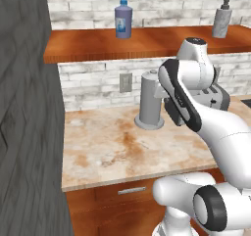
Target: Locate and retrieve the soap dispenser and soap dispenser from the cabinet. Place them next to the sink.
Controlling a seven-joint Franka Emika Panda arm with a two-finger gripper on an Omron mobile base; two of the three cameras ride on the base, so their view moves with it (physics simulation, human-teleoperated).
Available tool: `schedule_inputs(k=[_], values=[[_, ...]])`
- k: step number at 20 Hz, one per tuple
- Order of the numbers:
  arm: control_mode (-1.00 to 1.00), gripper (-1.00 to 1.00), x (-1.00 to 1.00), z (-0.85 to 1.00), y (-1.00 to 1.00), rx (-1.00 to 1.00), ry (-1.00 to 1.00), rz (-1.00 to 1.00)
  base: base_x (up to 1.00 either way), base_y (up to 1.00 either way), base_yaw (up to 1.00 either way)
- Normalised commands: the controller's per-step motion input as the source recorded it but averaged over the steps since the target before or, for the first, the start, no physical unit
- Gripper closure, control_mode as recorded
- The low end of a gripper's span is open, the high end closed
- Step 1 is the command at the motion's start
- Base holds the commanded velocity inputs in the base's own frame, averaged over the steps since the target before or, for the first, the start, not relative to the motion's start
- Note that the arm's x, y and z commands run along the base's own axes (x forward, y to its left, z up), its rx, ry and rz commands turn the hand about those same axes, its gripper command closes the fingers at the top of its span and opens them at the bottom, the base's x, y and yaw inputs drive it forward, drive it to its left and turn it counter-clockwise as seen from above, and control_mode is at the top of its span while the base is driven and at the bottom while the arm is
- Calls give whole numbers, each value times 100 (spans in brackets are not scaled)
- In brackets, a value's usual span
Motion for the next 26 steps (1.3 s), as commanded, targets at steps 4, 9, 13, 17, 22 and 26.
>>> schedule_inputs(k=[4,9,13,17,22,26], values=[[-100,-100,-7,3,3,0,-2,0,0,0,0],[-100,-100,-42,25,2,0,-24,0,0,0,0],[-100,-100,-42,9,4,1,-17,1,0,0,0],[-100,-100,-23,16,1,3,-5,4,0,0,0],[-100,-100,-5,47,1,-1,-13,9,0,0,0],[-100,-100,-1,51,0,-1,-8,8,0,0,0]])
